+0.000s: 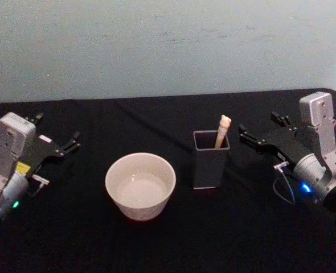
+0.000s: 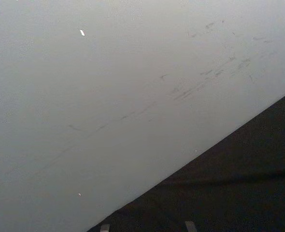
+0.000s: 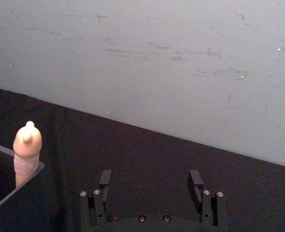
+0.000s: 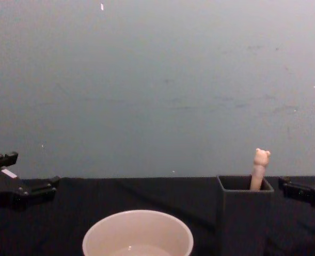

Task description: Pick up the stirring spoon with one hand, stir inside the cup, then place it back in its original position.

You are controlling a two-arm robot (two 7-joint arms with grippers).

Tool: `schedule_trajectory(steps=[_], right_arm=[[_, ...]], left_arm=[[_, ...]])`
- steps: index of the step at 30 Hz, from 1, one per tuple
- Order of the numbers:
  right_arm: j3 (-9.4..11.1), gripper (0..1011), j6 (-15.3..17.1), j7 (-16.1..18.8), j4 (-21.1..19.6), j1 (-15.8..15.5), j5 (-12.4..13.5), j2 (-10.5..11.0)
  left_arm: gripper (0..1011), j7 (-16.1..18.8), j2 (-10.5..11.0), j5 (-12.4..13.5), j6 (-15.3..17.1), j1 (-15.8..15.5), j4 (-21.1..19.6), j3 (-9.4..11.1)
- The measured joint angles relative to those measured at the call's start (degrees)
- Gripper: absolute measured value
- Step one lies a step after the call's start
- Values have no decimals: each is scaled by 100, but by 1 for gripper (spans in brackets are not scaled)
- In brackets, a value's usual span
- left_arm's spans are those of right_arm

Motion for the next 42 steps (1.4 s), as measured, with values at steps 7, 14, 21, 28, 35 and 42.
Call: schedule_trajectory(steps=[7, 14, 21, 28, 35, 42], right_arm=[[3, 1002, -12, 2, -18, -2, 8, 7], [3, 1002, -21, 6, -28, -5, 19, 11], [3, 1002, -26, 9, -33, -6, 24, 15], [3, 1002, -29, 9, -37, -6, 27, 18], [3, 1002, -32, 9, -40, -6, 31, 18], [2, 1002, -32, 9, -41, -6, 33, 18]], left_arm=[[1001, 0, 0, 0, 0, -1, 0, 0], [1001, 0, 0, 0, 0, 0, 0, 0], [1001, 0, 0, 0, 0, 0, 0, 0], [1001, 0, 0, 0, 0, 0, 0, 0], [1001, 0, 0, 0, 0, 0, 0, 0], [1001, 0, 0, 0, 0, 0, 0, 0]])
